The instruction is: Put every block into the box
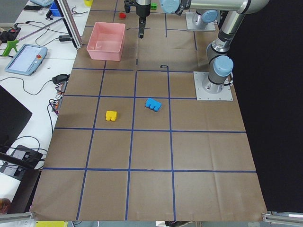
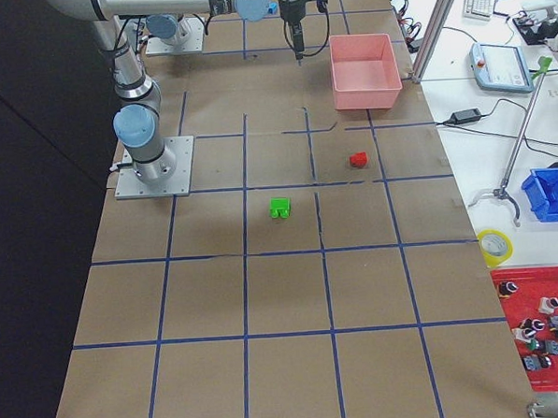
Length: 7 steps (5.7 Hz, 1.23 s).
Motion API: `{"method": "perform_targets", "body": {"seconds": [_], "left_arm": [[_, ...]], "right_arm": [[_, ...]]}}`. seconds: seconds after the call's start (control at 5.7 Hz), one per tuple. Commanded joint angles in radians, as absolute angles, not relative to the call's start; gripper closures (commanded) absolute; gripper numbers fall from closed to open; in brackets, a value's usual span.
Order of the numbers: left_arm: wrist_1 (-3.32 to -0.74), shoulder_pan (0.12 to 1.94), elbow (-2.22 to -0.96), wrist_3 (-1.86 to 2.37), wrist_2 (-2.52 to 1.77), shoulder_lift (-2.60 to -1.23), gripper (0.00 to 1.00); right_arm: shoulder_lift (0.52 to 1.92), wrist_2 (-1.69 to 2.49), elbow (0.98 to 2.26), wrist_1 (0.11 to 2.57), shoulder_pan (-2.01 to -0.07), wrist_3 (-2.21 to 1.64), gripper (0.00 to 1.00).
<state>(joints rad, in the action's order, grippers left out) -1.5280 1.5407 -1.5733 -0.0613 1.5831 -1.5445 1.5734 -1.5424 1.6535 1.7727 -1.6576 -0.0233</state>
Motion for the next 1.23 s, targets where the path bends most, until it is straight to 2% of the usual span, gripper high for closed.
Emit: {"method": "perform_targets", "body": {"seconds": [0.0,1.05], "left_arm": [[-1.528,1.542,-1.574,-0.061,1.585,-1.545,0.00],[-1.528,1.542,-1.575,-0.061,1.583,-1.545,0.00]], "right_arm": [[1.572,-1.542,1.654,1.773,-1.658,-0.025,0.00],[1.571,-1.545,1.652,1.779,-1.657,-0.032,0.00]]}}
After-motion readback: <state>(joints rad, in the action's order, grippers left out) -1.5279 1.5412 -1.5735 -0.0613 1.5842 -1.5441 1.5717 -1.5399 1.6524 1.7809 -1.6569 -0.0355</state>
